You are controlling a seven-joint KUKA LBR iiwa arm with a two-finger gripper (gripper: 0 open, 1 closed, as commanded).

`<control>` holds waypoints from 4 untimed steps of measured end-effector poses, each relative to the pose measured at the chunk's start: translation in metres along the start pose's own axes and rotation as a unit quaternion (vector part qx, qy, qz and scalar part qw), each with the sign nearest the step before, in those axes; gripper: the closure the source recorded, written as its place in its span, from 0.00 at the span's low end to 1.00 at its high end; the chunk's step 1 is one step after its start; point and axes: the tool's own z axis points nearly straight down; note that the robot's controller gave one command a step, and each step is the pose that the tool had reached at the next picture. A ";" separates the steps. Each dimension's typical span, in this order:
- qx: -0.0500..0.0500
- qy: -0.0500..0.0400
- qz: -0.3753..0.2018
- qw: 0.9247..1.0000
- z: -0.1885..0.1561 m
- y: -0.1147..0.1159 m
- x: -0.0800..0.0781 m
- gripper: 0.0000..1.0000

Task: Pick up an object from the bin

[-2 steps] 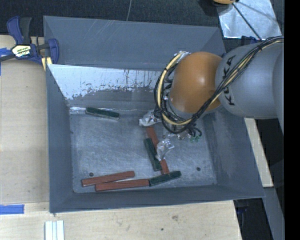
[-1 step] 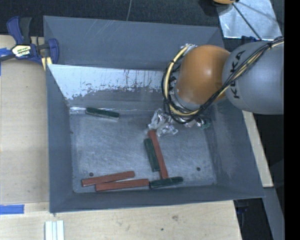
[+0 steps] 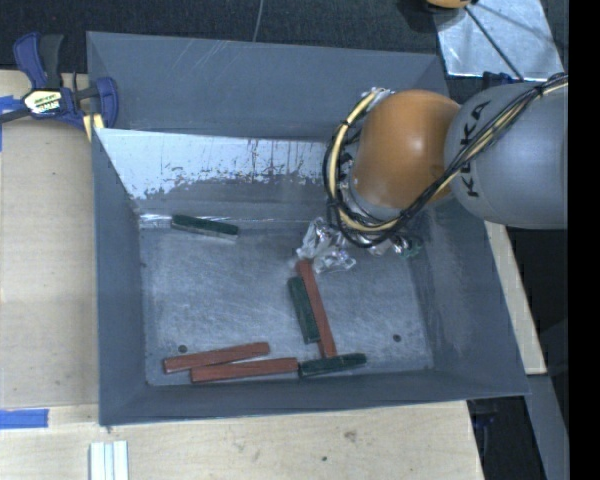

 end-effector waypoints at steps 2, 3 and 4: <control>-0.006 0.015 0.011 1.000 -0.116 0.005 0.013 1.00; -0.002 0.008 0.011 1.000 -0.127 0.007 0.006 1.00; -0.008 0.012 -0.192 0.981 -0.311 -0.015 0.027 1.00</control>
Offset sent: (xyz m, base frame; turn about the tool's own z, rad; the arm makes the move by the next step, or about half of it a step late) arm -0.0218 -0.0047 0.1335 0.0366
